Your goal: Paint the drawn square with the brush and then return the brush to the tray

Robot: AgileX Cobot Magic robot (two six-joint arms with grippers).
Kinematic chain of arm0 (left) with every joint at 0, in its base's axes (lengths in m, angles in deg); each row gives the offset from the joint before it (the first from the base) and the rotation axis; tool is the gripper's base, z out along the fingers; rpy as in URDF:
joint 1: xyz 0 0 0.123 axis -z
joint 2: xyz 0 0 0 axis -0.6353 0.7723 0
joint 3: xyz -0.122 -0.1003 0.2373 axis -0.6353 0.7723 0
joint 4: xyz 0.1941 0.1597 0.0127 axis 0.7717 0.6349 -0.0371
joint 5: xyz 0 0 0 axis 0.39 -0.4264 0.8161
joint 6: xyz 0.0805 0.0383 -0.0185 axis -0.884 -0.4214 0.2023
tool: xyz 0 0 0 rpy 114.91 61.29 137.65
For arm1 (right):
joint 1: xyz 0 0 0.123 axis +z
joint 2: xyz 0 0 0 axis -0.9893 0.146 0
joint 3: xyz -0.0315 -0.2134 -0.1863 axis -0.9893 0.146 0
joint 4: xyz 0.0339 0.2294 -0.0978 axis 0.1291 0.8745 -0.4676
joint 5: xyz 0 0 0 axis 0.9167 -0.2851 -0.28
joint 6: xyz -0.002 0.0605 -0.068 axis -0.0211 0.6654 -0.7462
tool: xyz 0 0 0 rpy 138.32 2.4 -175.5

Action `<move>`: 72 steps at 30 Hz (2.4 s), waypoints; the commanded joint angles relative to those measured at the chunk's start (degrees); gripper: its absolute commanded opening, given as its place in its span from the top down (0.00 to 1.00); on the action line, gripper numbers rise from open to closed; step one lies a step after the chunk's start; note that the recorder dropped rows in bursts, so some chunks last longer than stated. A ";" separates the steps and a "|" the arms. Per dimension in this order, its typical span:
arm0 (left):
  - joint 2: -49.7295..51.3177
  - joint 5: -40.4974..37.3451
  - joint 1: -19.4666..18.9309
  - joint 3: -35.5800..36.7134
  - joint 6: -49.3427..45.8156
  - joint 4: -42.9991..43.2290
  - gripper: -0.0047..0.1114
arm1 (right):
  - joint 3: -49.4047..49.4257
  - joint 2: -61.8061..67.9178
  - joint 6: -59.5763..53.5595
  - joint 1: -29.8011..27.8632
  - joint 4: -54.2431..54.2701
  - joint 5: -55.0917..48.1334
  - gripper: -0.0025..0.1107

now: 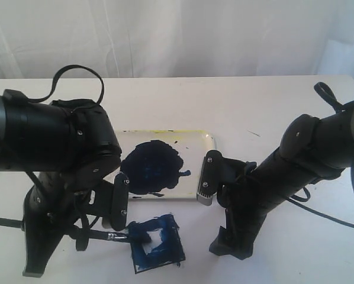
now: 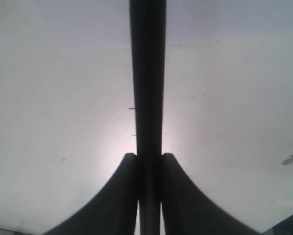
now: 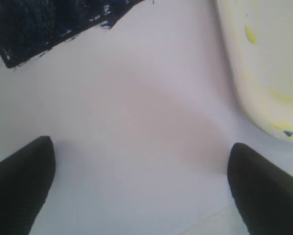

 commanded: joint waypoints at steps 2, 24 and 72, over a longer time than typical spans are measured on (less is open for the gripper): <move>-0.40 -0.43 0.35 0.02 6.19 7.50 0.96 | 1.16 0.86 0.26 0.01 -2.21 1.02 0.19; -0.40 0.33 0.35 0.02 -5.99 -3.38 0.96 | 1.16 0.86 0.26 0.01 -2.21 1.03 0.19; 0.87 4.97 4.27 0.02 -2.94 5.07 0.96 | 1.16 0.86 0.26 0.01 -2.21 1.12 0.19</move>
